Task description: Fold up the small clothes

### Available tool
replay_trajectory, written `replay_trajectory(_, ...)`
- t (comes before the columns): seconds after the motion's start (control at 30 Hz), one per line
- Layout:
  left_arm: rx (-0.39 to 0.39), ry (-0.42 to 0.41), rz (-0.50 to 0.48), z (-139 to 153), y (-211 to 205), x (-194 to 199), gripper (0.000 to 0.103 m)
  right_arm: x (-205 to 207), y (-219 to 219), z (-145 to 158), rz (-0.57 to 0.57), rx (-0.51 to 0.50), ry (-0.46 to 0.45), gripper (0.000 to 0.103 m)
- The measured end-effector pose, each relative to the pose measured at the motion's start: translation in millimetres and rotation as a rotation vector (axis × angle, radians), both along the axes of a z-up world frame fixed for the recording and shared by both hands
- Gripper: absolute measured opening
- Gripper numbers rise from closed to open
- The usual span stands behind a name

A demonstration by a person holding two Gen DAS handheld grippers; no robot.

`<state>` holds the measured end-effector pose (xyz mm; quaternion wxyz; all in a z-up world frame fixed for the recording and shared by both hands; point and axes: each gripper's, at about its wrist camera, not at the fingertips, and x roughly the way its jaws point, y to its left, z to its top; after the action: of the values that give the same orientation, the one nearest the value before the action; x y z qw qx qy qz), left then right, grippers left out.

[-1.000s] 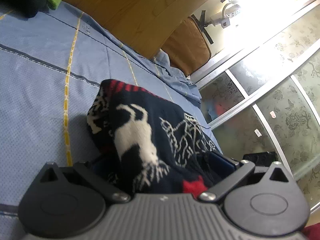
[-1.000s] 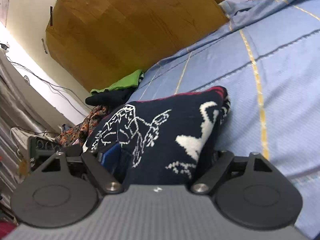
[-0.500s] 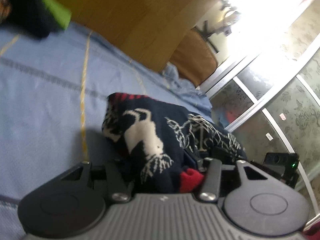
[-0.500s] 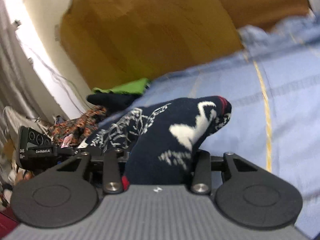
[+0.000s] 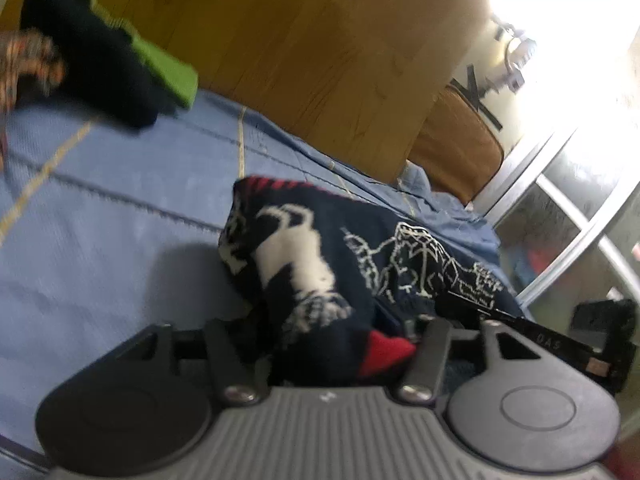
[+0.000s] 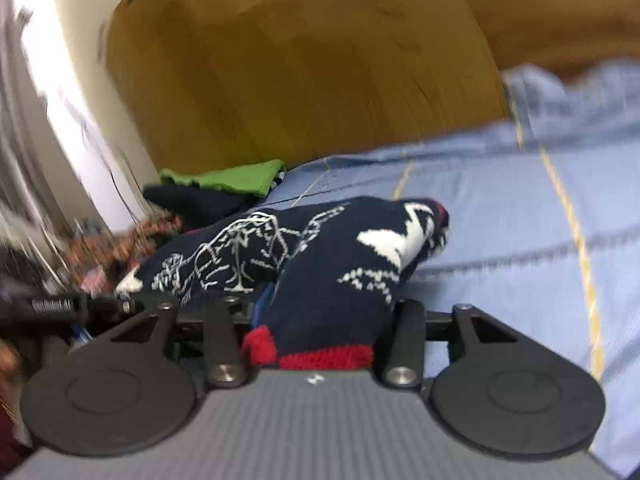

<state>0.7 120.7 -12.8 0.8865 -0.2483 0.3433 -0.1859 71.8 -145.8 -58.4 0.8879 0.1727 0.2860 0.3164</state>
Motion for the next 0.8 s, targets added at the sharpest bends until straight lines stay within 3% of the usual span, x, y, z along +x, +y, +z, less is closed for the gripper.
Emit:
replay_trajectory(0.13,-0.062,-0.003,-0.018,-7,5,2,0.074,14,-19,-10,-0.014,0.129,0.114,0.062)
replay_trajectory(0.27,-0.083,-0.008,-0.035,-10,7,4,0.082,15,-28,-14,-0.014,0.195,0.131,0.063)
replay_trajectory(0.4,-0.064,-0.031,-0.091,-8,-3,4,0.103,14,-24,-14,-0.003,0.187,0.121,0.067)
replay_trajectory(0.8,-0.080,-0.034,-0.098,-7,-1,2,0.103,10,-18,-8,0.016,0.150,0.103,0.071)
